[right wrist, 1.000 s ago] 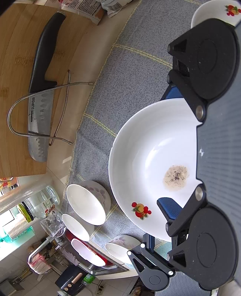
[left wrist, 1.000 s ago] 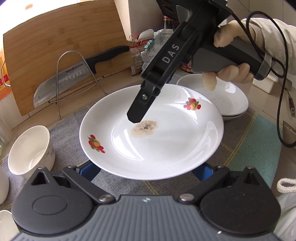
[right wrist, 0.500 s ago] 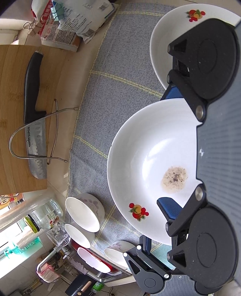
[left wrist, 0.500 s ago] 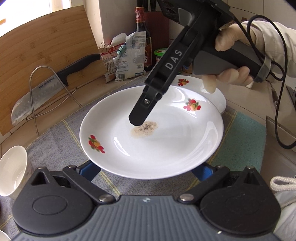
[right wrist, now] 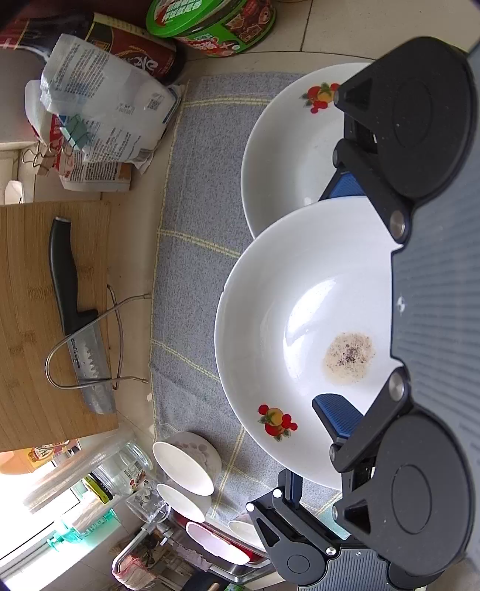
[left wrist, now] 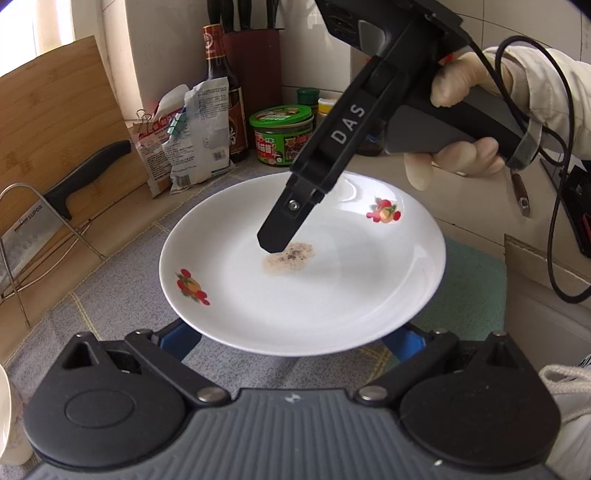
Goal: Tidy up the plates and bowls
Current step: 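Lift the stained plate with the right tool and carry it toward the stack, then lower the stained plate onto the plate stack with the right tool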
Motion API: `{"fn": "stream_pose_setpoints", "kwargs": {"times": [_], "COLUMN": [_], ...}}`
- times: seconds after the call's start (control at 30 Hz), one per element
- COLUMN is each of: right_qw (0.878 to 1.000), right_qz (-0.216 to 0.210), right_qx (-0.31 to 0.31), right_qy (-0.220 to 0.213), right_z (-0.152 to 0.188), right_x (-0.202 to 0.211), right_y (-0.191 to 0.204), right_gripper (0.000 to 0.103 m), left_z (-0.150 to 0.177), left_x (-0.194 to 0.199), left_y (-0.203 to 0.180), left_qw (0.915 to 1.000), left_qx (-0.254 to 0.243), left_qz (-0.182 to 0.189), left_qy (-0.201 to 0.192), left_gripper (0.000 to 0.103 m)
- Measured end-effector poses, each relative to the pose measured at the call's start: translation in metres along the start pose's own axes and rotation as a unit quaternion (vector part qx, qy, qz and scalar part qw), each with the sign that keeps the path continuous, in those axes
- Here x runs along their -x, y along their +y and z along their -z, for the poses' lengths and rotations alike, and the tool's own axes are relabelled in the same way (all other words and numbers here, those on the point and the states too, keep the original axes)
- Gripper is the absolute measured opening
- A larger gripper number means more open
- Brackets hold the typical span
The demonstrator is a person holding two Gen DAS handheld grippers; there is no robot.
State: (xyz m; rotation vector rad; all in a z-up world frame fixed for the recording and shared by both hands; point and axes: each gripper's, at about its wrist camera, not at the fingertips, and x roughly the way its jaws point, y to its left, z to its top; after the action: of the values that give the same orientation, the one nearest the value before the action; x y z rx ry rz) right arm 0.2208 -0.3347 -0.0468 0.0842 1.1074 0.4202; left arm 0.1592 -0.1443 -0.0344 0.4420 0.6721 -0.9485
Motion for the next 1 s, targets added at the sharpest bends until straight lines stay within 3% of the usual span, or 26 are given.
{"fn": "stream_pose_setpoints", "kwargs": {"times": [0.43,1.0], "right_qw": [0.999,0.998], "right_qz": [0.021,0.031], "right_qx": [-0.046,-0.053], "right_qy": [-0.007,0.000], "right_z": [0.021,0.024], "right_x": [0.013,0.006], "right_y": [-0.040,-0.054], "right_gripper": [0.103,0.103], "left_z": [-0.012,-0.018], "left_x": [-0.032,-0.046], "left_y": [-0.007,-0.008], "left_qw": [0.9993,0.9992], "left_qx": [-0.020,-0.017], "left_qz": [0.031,0.033], "left_qy": [0.009,0.015], "left_gripper": [0.102,0.102]}}
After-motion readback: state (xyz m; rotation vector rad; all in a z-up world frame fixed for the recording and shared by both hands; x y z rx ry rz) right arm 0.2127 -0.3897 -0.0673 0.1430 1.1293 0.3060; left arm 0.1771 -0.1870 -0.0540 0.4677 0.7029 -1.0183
